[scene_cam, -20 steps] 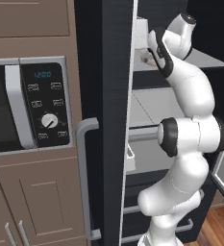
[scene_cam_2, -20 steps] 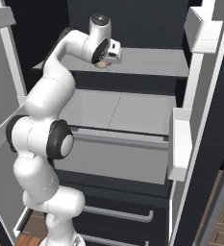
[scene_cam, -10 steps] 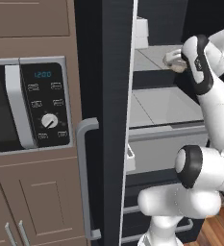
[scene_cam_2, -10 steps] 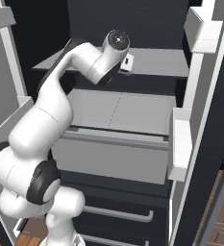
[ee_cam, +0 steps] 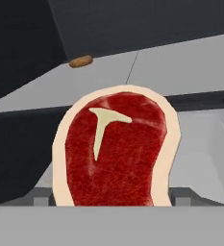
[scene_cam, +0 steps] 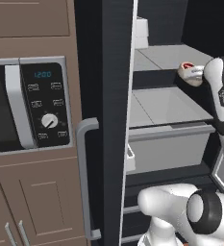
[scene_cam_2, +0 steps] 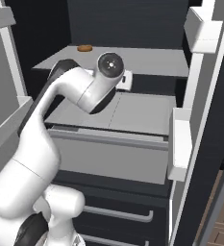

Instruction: Take the steak from the fridge and place it on the digital scale on the counter by the fridge. Wait a few seconds for a reading, then move it to the plate on the dining counter.

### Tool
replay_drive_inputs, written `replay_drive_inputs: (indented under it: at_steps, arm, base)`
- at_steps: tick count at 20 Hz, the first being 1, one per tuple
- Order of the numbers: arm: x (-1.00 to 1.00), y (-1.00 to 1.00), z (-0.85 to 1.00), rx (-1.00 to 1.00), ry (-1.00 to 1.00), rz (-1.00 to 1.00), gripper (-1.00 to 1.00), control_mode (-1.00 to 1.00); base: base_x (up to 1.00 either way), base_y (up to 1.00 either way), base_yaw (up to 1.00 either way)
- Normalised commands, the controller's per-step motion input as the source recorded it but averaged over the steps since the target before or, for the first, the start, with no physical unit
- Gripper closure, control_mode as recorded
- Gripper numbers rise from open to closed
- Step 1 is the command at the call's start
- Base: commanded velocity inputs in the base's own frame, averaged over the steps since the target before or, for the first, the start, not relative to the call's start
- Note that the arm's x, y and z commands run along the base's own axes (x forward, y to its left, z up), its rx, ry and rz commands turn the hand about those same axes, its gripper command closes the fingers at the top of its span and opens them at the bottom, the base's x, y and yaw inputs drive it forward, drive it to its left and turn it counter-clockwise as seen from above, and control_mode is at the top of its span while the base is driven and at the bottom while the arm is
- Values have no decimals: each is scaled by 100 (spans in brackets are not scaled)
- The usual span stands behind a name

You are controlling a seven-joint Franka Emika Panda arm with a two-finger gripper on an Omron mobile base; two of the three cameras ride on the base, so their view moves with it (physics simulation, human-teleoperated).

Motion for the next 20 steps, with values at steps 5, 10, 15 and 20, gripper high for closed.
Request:
replay_drive_inputs:
  at_steps: [5,10,15,20]
  arm:
    - [-100,0,0,-16,0,2,100,-100]
    - [-100,0,0,-22,4,4,100,-100]
    - [-81,2,2,-21,7,2,100,-100]
    - [-15,9,0,-9,1,0,100,-100]
  base:
    - [0,0,0]
    - [0,0,0]
    - [0,0,0]
    - [0,0,0]
